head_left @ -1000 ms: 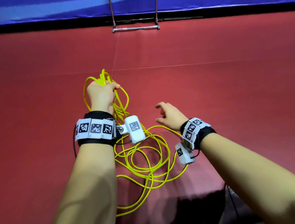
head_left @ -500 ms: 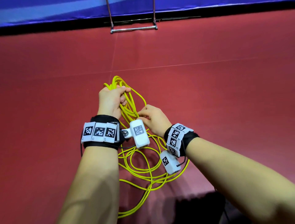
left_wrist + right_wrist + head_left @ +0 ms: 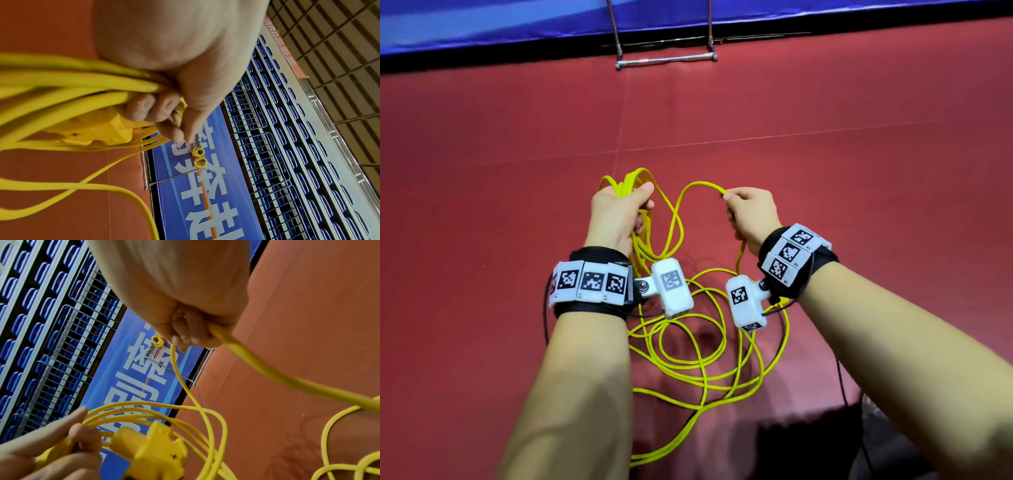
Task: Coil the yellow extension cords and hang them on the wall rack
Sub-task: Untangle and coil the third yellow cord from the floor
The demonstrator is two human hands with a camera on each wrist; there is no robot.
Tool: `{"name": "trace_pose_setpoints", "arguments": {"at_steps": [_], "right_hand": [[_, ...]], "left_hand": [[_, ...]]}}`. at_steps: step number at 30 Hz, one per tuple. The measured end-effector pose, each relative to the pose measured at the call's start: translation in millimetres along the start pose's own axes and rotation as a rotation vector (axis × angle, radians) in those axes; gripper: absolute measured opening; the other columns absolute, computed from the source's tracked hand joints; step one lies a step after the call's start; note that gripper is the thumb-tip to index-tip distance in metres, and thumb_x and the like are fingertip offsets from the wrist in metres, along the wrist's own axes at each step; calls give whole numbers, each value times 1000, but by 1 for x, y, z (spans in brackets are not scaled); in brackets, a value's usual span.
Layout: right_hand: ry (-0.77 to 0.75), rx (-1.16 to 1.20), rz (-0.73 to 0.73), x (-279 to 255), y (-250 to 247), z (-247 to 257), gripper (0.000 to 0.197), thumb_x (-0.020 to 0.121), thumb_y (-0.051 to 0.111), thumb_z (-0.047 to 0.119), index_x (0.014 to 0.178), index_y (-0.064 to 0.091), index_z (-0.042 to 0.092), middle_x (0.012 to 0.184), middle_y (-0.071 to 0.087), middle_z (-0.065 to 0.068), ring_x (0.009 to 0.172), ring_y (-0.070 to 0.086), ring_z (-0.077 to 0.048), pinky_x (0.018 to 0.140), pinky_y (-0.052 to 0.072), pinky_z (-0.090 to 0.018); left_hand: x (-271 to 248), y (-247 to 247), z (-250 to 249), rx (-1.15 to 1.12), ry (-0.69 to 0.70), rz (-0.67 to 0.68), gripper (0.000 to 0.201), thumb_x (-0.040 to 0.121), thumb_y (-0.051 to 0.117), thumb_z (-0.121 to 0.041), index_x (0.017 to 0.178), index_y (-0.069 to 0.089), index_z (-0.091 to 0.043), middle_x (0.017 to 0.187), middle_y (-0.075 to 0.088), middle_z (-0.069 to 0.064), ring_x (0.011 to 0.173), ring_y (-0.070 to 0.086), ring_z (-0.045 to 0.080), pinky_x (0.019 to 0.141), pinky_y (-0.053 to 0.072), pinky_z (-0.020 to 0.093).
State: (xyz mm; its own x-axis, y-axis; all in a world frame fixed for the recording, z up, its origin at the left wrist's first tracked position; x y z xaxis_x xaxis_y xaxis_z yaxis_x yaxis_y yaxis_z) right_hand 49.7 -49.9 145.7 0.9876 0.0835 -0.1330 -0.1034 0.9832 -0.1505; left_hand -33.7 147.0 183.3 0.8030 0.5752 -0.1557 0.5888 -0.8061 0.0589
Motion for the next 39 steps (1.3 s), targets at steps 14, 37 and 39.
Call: {"name": "trace_pose_setpoints", "arguments": {"at_steps": [14,37,39], "right_hand": [[389,424,279,-11,24,23,53,84,28,-19,129,54,-6,92,51,-20,66,53,-20,51,53,-21],[-3,-41,721,-37,39,9,24,87,62,-2,109,60,7,94,63,-5,82,51,-20,68,45,-31],[-153,-204,619,-35,43,6,19,84,70,0,99,63,10,89,60,-6,77,51,-15,69,45,-32]], "left_hand": [[-18,42,8,117,-21,180,12,96,57,-8,88,65,-12,72,68,1,47,48,8,39,33,17],[-17,36,15,1,-79,103,23,91,58,5,72,53,-6,42,47,0,29,37,9,33,31,14],[-14,33,14,-22,-93,97,13,92,59,4,81,54,-1,46,48,3,30,37,11,34,32,16]]}}
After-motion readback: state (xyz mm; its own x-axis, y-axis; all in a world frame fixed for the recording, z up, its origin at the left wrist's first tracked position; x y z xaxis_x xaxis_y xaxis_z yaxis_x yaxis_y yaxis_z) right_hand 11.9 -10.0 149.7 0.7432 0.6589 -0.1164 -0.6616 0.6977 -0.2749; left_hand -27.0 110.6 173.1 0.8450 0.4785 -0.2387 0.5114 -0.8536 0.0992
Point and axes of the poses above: each hand's wrist, its own x-axis towards the middle knuckle, its own y-axis out of the palm, z = x × y, the point moved 3 cm from there along x, towards the middle knuckle
